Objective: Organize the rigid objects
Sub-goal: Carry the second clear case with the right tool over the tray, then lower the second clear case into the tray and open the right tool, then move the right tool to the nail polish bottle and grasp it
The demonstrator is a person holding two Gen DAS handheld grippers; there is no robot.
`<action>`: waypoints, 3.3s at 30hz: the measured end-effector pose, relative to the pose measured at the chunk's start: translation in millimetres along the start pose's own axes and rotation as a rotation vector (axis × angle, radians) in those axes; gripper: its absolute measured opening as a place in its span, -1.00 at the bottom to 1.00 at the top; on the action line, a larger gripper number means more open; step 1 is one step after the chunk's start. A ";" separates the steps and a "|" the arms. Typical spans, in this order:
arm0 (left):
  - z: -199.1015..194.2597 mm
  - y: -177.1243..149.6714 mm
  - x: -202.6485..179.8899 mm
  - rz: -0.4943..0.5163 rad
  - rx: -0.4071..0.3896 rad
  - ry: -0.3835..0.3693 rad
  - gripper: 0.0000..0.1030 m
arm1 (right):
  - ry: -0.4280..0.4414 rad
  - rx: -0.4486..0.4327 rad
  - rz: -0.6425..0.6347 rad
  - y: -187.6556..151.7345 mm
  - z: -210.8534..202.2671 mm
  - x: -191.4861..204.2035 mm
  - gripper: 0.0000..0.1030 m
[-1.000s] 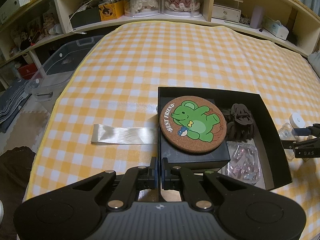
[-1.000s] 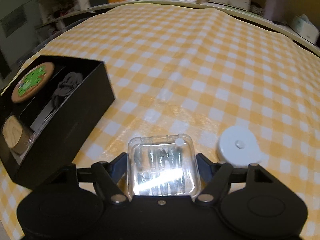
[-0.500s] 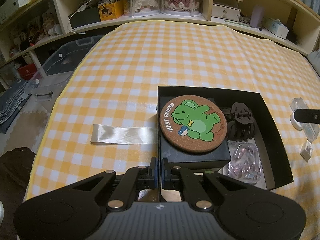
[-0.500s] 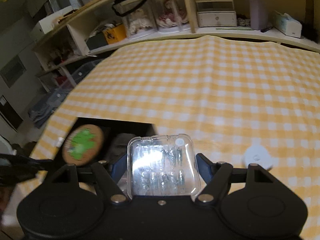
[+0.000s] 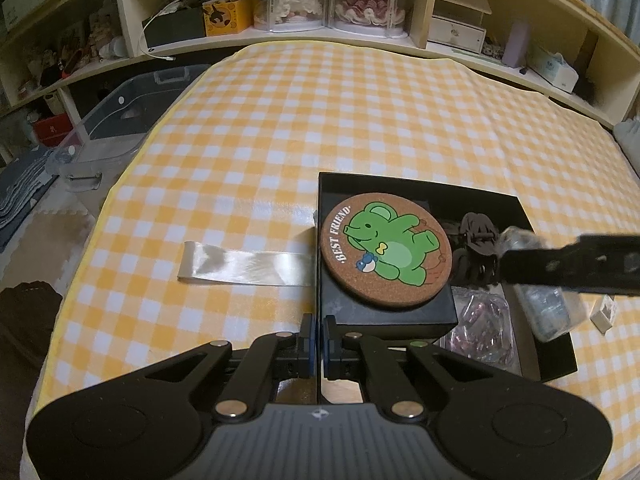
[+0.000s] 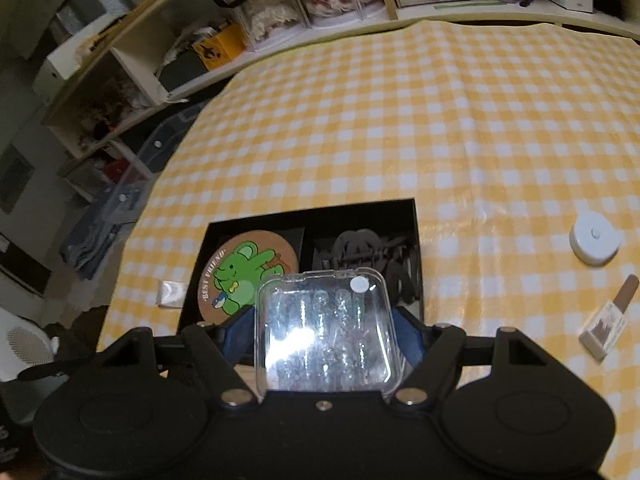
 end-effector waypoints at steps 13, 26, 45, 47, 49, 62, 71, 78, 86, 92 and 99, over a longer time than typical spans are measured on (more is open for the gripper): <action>-2.3 0.3 0.2 -0.011 -0.003 -0.010 -0.93 | -0.153 0.026 0.055 -10.3 24.3 -1.8 0.45; -2.8 0.8 -0.2 -0.011 -0.004 -0.011 -0.93 | -0.152 0.048 0.093 -10.4 33.6 -10.0 0.55; -3.1 1.2 -0.8 -0.012 -0.003 -0.011 -0.93 | -0.070 0.023 0.018 -14.5 -13.6 -3.7 0.66; -3.2 1.0 -0.6 -0.011 -0.003 -0.010 -0.93 | -0.053 0.000 -0.006 -11.1 -29.1 -7.3 0.72; -3.1 1.0 -0.4 -0.010 -0.003 -0.009 -0.93 | -0.050 -0.023 -0.038 -7.5 -44.5 -12.9 0.76; -2.9 0.4 -2.4 0.014 0.000 0.015 -0.93 | -0.118 -0.171 -0.204 -2.5 -111.4 -102.2 1.00; -3.2 0.1 -3.2 0.029 0.002 0.023 -0.93 | -0.195 -0.191 -0.288 -20.6 -88.1 -155.3 1.00; -3.6 -0.4 -3.0 0.039 0.003 0.031 -0.93 | -0.100 -0.072 -0.300 -41.5 -44.9 -176.0 1.00; -3.7 -1.3 -3.7 0.043 0.003 0.032 -0.93 | -0.205 -0.011 -0.349 -42.3 -7.7 -191.8 0.75; -2.7 -0.9 -3.7 0.049 0.008 0.036 -0.93 | -0.195 0.012 -0.319 -37.0 3.3 -199.4 0.34; -2.5 -0.5 -4.3 0.052 0.010 0.039 -0.93 | -0.216 0.035 -0.306 -32.8 7.7 -201.3 -0.06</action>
Point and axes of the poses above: each gripper's, at about its wrist camera, not at the fingertips, and z roughly the way its jaws point, x to its left, y to its top, the point moved 7 cm from there along z, roughly the way its jaws point, and after that the axes turned 4 degrees about x, right-handed, at the moved point
